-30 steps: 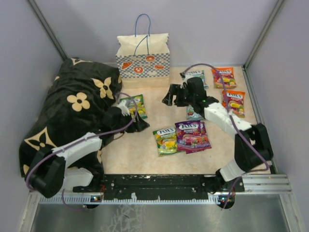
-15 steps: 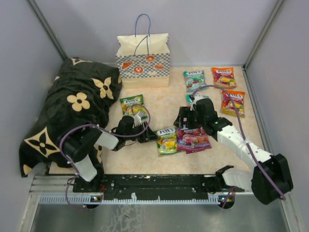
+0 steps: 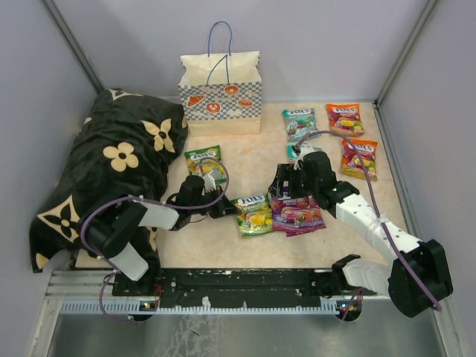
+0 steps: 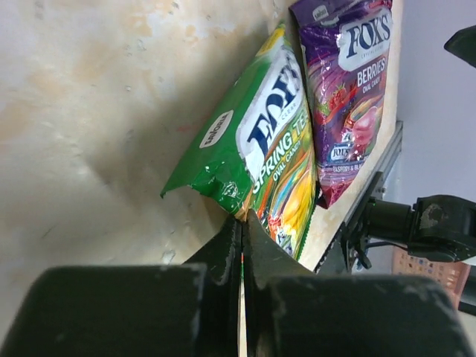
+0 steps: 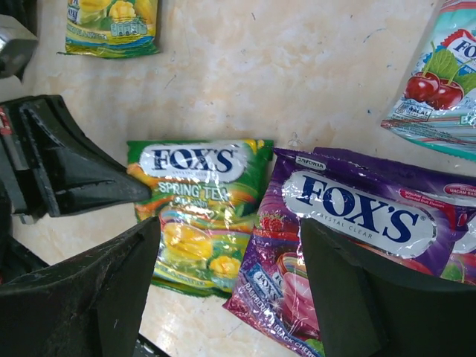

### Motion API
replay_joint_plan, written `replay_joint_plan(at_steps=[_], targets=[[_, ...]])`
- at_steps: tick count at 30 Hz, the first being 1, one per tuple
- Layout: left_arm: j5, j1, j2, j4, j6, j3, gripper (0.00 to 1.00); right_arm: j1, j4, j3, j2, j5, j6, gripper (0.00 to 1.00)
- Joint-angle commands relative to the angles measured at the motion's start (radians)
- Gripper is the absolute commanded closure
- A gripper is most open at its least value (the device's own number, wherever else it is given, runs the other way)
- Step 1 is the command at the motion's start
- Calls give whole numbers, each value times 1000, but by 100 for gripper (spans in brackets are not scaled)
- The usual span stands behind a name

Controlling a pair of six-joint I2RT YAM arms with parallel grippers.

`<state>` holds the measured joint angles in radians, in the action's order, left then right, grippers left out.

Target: Take the snacks out of the paper bag

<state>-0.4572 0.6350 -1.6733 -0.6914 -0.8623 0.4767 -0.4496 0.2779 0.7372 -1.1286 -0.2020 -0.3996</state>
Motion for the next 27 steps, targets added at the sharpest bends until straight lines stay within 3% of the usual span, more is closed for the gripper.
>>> replay_joint_plan(at_steps=[1,5,12,21,27], targets=[[28,-65,148,346,164,46,100,-3,-29,20,5,0,27,23],[127,-86,269,688,293,116,100,-6,-55,40,-56,-78,52,23],[320,-114,396,1055,375,181,100,-145,-163,55,-202,37,5,31],[427,-127,349,1208,378,217,99,-224,-483,52,-443,-90,-183,45],[489,-130,282,1272,385,283,94,-325,-566,58,-556,-128,-243,50]])
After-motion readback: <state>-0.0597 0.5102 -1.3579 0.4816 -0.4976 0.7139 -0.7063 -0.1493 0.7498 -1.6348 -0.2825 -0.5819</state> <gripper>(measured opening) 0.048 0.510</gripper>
